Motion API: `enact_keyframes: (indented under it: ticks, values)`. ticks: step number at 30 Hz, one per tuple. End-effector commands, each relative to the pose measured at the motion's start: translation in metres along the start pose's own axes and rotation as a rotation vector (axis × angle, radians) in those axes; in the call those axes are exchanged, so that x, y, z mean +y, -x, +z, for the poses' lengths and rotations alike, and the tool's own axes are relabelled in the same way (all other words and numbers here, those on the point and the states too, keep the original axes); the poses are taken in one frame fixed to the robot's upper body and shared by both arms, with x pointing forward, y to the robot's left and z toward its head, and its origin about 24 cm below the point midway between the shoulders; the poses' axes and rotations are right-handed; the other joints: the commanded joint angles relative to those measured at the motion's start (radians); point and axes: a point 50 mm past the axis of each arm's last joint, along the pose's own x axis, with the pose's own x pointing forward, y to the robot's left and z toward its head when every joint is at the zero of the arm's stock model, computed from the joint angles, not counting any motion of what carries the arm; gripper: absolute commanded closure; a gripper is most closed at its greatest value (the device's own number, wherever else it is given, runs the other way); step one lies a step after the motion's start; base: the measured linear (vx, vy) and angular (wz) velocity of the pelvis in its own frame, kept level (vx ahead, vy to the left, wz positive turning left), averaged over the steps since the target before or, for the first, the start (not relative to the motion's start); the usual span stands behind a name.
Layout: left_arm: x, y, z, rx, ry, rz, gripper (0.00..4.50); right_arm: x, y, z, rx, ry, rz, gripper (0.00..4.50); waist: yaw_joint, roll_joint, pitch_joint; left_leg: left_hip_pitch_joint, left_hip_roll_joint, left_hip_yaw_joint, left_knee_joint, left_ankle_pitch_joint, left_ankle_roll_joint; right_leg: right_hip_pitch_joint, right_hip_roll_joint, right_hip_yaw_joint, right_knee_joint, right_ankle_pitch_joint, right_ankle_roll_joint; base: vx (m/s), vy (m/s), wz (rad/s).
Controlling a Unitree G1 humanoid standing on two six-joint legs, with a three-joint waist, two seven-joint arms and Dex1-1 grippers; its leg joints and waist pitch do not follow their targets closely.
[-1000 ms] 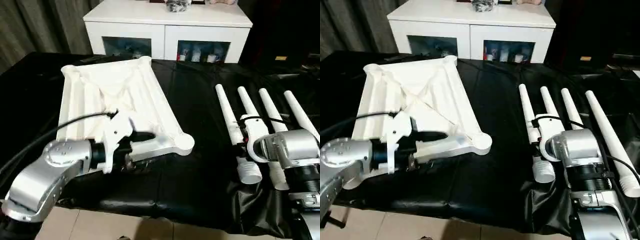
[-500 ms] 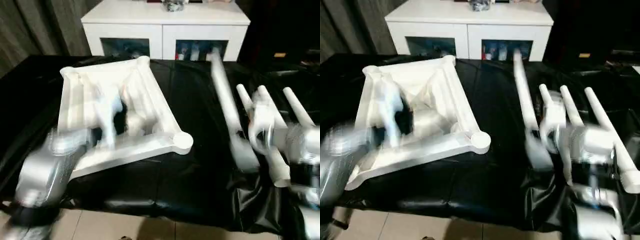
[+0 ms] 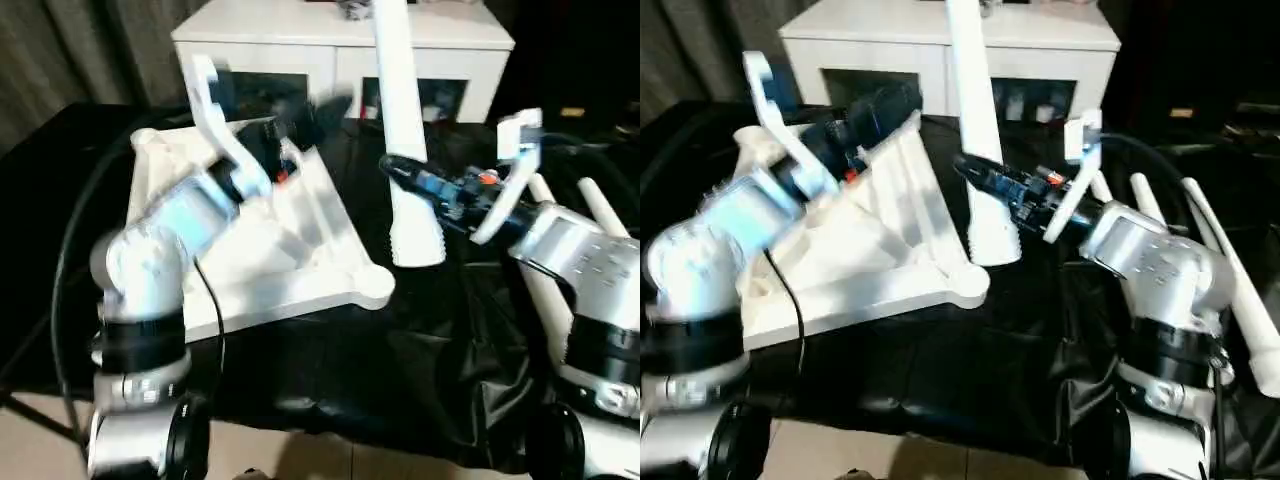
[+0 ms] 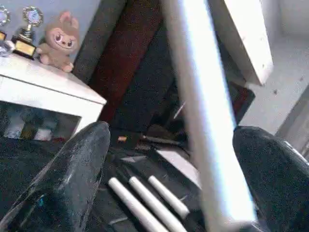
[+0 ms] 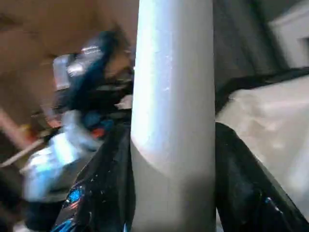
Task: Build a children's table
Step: Pick table leg
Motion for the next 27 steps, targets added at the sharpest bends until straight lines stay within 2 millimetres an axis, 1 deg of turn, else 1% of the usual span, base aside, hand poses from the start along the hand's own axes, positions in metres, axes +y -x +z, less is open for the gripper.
enact_keyframes:
  ticks: [1,3,4,5,6,8,9,10,11,12,13,14,15,16,17,18,19,20,21,22,23,24,25,27]
  values:
    - [-0.006,-0.003,0.001,0.001,0.055,-0.031,0.0,0.008,-0.001,-0.003,0.015,0.013,0.05,2.66,0.006,-0.017,-0.075,0.021,0.015,-0.001,-0.061,-0.068,0.016,0.048,-0.022,0.012,-0.06,0.02,-0.263,0.0,0.0,0.0]
    - [-0.011,-0.003,0.003,-0.005,0.085,-0.067,0.0,0.009,-0.002,-0.005,0.022,0.012,0.061,2.66,0.008,-0.018,-0.075,0.022,0.014,0.0,-0.061,-0.065,0.006,0.047,-0.022,0.012,-0.06,0.021,-0.262,0.0,0.0,0.0]
    - [-0.014,-0.003,0.004,-0.012,0.102,-0.09,0.0,0.009,-0.002,-0.006,0.026,0.011,0.066,2.66,0.009,-0.018,-0.074,0.02,0.013,0.0,-0.062,-0.07,0.002,0.047,-0.022,0.012,-0.061,0.012,-0.259,0.0,0.0,0.0]
    - [-0.016,-0.003,0.005,-0.018,0.113,-0.103,0.0,0.009,-0.002,-0.007,0.029,0.011,0.067,2.66,0.01,-0.014,-0.074,0.021,0.013,-0.001,-0.063,-0.072,-0.002,0.046,-0.022,0.011,-0.061,0.008,-0.257,0.0,0.0,0.0]
    - [-0.019,-0.003,0.004,-0.021,0.132,-0.126,0.0,0.01,-0.003,-0.008,0.036,0.014,0.067,2.66,0.009,-0.016,-0.074,0.021,0.013,0.0,-0.063,-0.075,-0.008,0.046,-0.021,0.011,-0.062,0.006,-0.254,0.0,0.0,0.0]
    - [-0.021,-0.003,0.003,-0.016,0.139,-0.132,0.0,0.01,-0.003,-0.009,0.039,0.016,0.067,2.66,0.009,-0.017,-0.074,0.02,0.013,-0.001,-0.064,-0.071,-0.01,0.047,-0.021,0.011,-0.062,0.008,-0.247,0.0,0.0,0.0]
    - [-0.022,-0.004,0.002,-0.008,0.145,-0.134,0.0,0.009,-0.004,-0.011,0.06,0.035,0.047,2.66,0.01,-0.014,-0.075,0.021,0.014,-0.002,-0.064,-0.071,-0.012,0.047,-0.022,0.011,-0.062,0.007,-0.244,0.0,0.0,0.0]
    - [-0.022,-0.005,0.0,0.0,0.155,-0.135,0.0,0.007,-0.006,-0.014,0.101,0.082,-0.003,2.66,0.011,-0.016,-0.074,0.021,0.015,-0.002,-0.064,-0.068,-0.016,0.047,-0.022,0.011,-0.064,0.006,-0.236,0.0,0.0,0.0]
    - [-0.022,-0.005,0.0,0.0,0.155,-0.135,0.0,0.007,-0.006,-0.014,0.101,0.082,-0.003,2.66,0.011,-0.014,-0.074,0.02,0.015,-0.002,-0.064,-0.066,-0.02,0.048,-0.022,0.011,-0.063,0.007,-0.231,0.0,0.0,0.0]
    - [-0.023,-0.004,-0.002,0.01,0.166,-0.144,0.0,0.007,-0.01,-0.022,0.182,0.17,-0.041,2.66,0.01,-0.012,-0.073,0.02,0.012,-0.002,-0.064,-0.071,-0.023,0.046,-0.021,0.012,-0.065,-0.001,-0.225,0.0,0.0,0.0]
    - [-0.022,-0.005,-0.003,0.022,0.166,-0.136,0.0,0.008,-0.013,-0.026,0.212,0.203,-0.041,2.66,0.011,-0.014,-0.072,0.02,0.014,-0.002,-0.064,-0.075,-0.035,0.047,-0.021,0.012,-0.067,-0.01,-0.209,0.0,0.0,0.0]
    - [-0.021,-0.005,-0.005,0.028,0.165,-0.13,0.0,0.009,-0.014,-0.027,0.224,0.217,-0.04,2.66,0.011,-0.014,-0.072,0.019,0.012,-0.003,-0.065,-0.077,-0.037,0.048,-0.02,0.013,-0.067,-0.008,-0.199,0.0,0.0,0.0]
    - [-0.02,-0.005,-0.008,0.046,0.167,-0.114,0.0,0.011,-0.016,-0.029,0.222,0.215,-0.032,2.66,0.011,-0.009,-0.073,0.02,0.012,-0.004,-0.065,-0.08,-0.038,0.048,-0.022,0.013,-0.065,-0.008,-0.197,0.0,0.0,0.0]
    - [-0.013,-0.005,-0.016,0.087,0.167,-0.049,0.0,0.013,-0.019,-0.031,0.232,0.235,-0.028,2.66,0.009,-0.006,-0.073,0.02,0.011,-0.005,-0.066,-0.09,-0.036,0.047,-0.021,0.012,-0.066,-0.013,-0.195,0.0,0.0,0.0]
    - [-0.013,-0.005,-0.016,0.087,0.167,-0.049,0.0,0.013,-0.019,-0.031,0.232,0.235,-0.028,2.66,0.008,-0.009,-0.072,0.021,0.012,-0.004,-0.066,-0.093,-0.035,0.046,-0.02,0.012,-0.068,-0.015,-0.192,0.0,0.0,0.0]
    - [-0.009,-0.006,-0.02,0.101,0.169,-0.008,0.0,0.013,-0.021,-0.033,0.241,0.262,-0.047,2.66,0.008,-0.005,-0.072,0.021,0.012,-0.006,-0.067,-0.099,-0.036,0.046,-0.02,0.011,-0.067,-0.023,-0.193,0.0,0.0,0.0]
    - [-0.009,-0.006,-0.02,0.1,0.167,-0.002,0.0,0.012,-0.022,-0.033,0.244,0.27,-0.057,2.66,0.007,-0.007,-0.071,0.021,0.013,-0.006,-0.068,-0.105,-0.041,0.045,-0.019,0.011,-0.069,-0.031,-0.19,0.0,0.0,0.0]
    - [-0.008,-0.005,-0.02,0.1,0.162,0.002,0.0,0.011,-0.022,-0.034,0.247,0.285,-0.07,2.66,0.006,-0.005,-0.071,0.021,0.014,-0.007,-0.069,-0.12,-0.046,0.044,-0.02,0.011,-0.071,-0.045,-0.189,0.0,0.0,0.0]
    - [-0.008,-0.005,-0.021,0.104,0.159,0.027,0.0,0.006,-0.025,-0.034,0.252,0.338,-0.14,2.66,0.005,-0.005,-0.071,0.021,0.014,-0.007,-0.069,-0.122,-0.049,0.045,-0.02,0.011,-0.07,-0.046,-0.191,0.0,0.0,0.0]
    - [-0.008,-0.005,-0.021,0.104,0.159,0.027,0.0,0.006,-0.025,-0.034,0.252,0.338,-0.14,2.66,0.003,-0.004,-0.07,0.02,0.014,-0.007,-0.07,-0.119,-0.059,0.043,-0.02,0.011,-0.071,-0.041,-0.191,0.0,0.0,0.0]
    - [-0.008,-0.005,-0.021,0.106,0.16,0.034,0.0,0.005,-0.026,-0.034,0.259,0.37,-0.162,2.66,0.003,-0.004,-0.071,0.021,0.013,-0.007,-0.069,-0.123,-0.06,0.044,-0.019,0.011,-0.07,-0.041,-0.192,0.0,0.0,0.0]
    - [-0.006,-0.005,-0.021,0.116,0.141,0.061,0.28,0.001,-0.028,-0.036,0.285,0.442,-0.21,2.66,0.003,-0.001,-0.071,0.021,0.013,-0.007,-0.069,-0.124,-0.063,0.044,-0.019,0.012,-0.07,-0.038,-0.192,0.0,0.0,0.0]
    - [-0.006,-0.005,-0.021,0.12,0.134,0.069,0.28,0.0,-0.028,-0.038,0.299,0.482,-0.224,2.66,0.002,-0.003,-0.071,0.02,0.014,-0.009,-0.069,-0.129,-0.069,0.045,-0.019,0.01,-0.071,-0.039,-0.185,0.0,0.0,0.0]
    - [-0.002,-0.005,-0.023,0.137,0.101,0.12,0.35,-0.004,-0.031,-0.043,0.328,0.585,-0.276,2.66,-0.001,-0.003,-0.07,0.02,0.014,-0.009,-0.069,-0.139,-0.069,0.045,-0.019,0.012,-0.072,-0.042,-0.178,0.0,0.0,0.0]
